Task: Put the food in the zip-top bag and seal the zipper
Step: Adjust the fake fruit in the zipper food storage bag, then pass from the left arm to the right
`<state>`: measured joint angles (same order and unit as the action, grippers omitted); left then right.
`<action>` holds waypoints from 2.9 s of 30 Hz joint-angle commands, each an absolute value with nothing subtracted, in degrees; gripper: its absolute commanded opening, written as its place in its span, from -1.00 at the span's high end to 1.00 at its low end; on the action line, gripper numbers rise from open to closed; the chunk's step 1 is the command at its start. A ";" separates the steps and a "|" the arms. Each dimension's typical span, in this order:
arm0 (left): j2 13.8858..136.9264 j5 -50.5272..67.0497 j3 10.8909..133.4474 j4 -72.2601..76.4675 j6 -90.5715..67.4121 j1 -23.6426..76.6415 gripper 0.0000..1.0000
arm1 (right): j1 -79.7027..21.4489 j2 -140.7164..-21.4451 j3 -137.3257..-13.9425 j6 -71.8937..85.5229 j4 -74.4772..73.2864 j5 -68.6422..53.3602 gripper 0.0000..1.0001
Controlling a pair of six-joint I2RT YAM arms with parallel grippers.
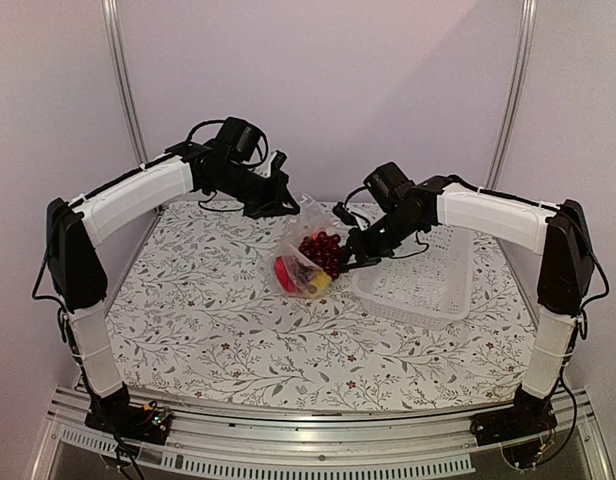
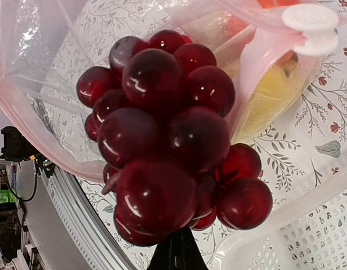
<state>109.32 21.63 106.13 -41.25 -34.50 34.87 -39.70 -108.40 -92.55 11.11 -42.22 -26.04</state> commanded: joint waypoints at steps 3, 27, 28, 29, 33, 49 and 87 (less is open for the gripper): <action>109.54 21.12 107.32 -41.49 -33.86 35.09 1.00 | -39.64 -108.02 -95.07 10.72 -42.67 -27.69 1.00; 109.64 23.37 109.69 -42.54 -32.25 36.44 1.00 | -39.89 -121.41 -110.57 16.02 -40.11 -27.39 1.00; 109.60 23.32 109.69 -42.54 -32.38 36.46 1.00 | -39.85 -121.65 -110.38 16.20 -40.46 -26.71 1.00; 109.59 23.34 109.64 -42.54 -32.47 36.42 1.00 | -39.82 -121.59 -109.89 16.45 -40.51 -26.28 0.98; 109.55 23.28 109.20 -42.53 -32.73 36.24 1.00 | -39.82 -119.03 -108.73 17.28 -40.17 -25.33 0.40; 109.74 24.53 107.23 -42.44 -30.81 32.62 1.00 | -39.81 -107.26 -100.94 14.36 -44.62 -19.35 0.03; 107.28 16.63 105.41 -47.99 -20.77 33.53 1.00 | -38.07 -112.51 -112.00 23.47 -52.29 -28.75 1.00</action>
